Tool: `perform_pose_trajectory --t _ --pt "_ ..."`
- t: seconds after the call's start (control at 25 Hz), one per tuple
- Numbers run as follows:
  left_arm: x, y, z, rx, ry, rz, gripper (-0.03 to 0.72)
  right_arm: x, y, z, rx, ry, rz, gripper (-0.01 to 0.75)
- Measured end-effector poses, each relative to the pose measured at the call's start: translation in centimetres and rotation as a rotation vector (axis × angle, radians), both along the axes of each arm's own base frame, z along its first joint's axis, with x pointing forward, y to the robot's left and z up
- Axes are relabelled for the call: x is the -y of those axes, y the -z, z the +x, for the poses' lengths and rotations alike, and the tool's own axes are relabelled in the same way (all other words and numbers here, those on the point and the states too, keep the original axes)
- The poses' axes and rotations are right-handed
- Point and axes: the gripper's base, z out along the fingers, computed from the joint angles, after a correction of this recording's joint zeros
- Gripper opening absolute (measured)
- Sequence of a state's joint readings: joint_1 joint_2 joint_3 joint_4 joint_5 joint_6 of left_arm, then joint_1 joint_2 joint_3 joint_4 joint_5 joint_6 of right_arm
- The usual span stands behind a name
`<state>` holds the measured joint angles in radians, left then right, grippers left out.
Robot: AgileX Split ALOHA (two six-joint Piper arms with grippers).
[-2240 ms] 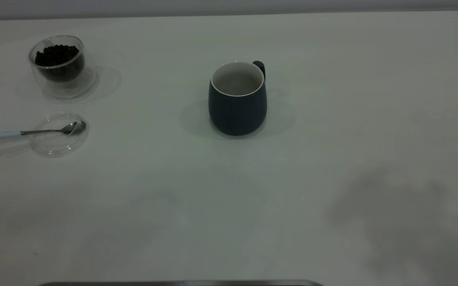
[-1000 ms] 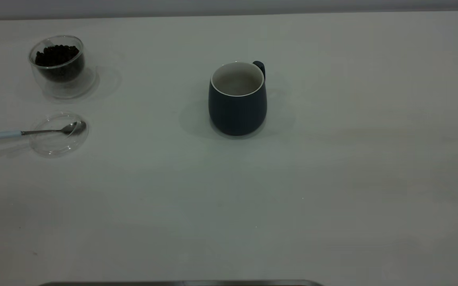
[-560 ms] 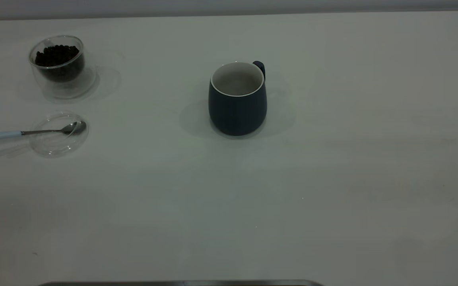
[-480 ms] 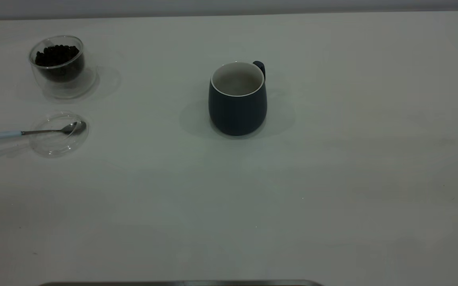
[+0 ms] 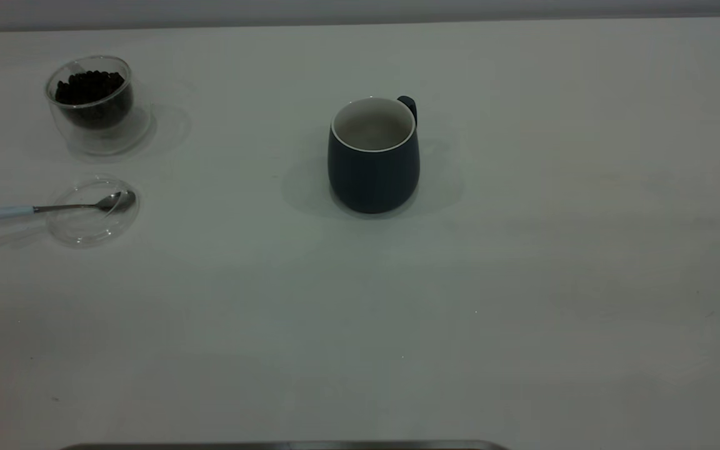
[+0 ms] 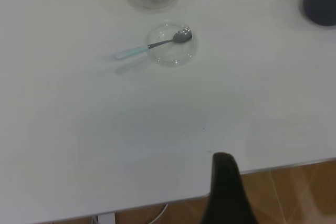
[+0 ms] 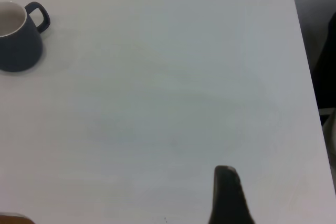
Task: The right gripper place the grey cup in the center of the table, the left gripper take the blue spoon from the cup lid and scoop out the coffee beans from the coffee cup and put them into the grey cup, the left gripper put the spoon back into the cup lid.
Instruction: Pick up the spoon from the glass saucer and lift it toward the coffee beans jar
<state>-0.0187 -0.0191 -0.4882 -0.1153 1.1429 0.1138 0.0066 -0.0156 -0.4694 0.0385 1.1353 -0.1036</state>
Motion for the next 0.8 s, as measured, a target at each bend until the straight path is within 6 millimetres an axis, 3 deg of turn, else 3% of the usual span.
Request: perform_pose_trajectory --t 0.64,0.8 --pt "0.11 -0.02 0.00 0.000 0.003 -0.015 0.582 0.00 0.00 0.00 0.000 0.000 0.000 0.461" --pt "0.10 -0.69 0.58 -0.012 -0.068 -0.099 0.582 0.00 0.00 0.00 0.000 0.000 0.000 0.461"
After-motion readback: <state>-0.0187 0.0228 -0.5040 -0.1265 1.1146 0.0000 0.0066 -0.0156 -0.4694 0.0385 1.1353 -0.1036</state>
